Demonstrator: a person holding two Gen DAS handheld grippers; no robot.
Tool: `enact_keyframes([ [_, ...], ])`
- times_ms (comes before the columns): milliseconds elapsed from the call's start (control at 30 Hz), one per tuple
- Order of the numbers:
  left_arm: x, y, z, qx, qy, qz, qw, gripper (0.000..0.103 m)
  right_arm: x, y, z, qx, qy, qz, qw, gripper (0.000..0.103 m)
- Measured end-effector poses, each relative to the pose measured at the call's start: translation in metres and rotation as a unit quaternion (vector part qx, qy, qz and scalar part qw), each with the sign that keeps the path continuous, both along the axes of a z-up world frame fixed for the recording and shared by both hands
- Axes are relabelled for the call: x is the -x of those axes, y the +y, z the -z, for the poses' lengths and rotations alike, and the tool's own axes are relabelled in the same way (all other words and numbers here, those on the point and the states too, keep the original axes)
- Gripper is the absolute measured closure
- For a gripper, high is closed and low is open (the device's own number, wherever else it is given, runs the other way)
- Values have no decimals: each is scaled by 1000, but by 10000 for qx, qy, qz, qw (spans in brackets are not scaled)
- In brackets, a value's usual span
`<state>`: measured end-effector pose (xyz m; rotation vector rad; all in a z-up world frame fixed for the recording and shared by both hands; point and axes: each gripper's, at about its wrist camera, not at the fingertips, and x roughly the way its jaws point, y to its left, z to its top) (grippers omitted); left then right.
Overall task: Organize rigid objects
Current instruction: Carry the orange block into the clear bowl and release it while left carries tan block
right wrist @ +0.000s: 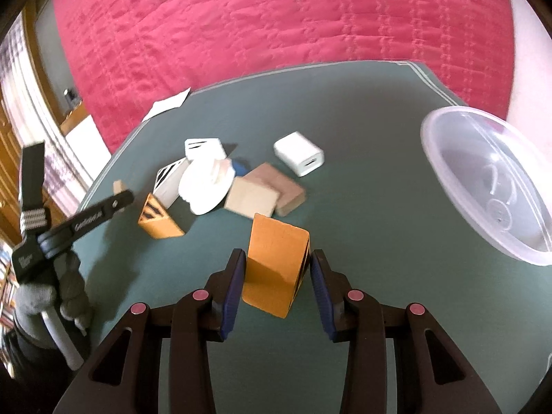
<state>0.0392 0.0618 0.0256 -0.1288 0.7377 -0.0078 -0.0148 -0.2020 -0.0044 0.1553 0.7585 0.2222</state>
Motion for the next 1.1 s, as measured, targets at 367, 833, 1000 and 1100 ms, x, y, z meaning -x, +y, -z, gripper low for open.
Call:
enact_keyframes([
  [367, 19, 8, -7, 12, -85, -407, 9991, 69, 4, -71, -17, -226, -357, 892, 9951, 63],
  [833, 35, -39, -36, -148, -274, -147, 9994, 69, 1, -189, -17, -160, -561, 2138, 9751, 63],
  [1000, 37, -61, -45, -200, -302, 79, 9993, 69, -9, -208, -12, -90, -524, 2249, 9729, 63],
  [1100, 39, -76, -53, -277, -378, 217, 9987, 69, -12, -218, -11, -85, -590, 2347, 9702, 57],
])
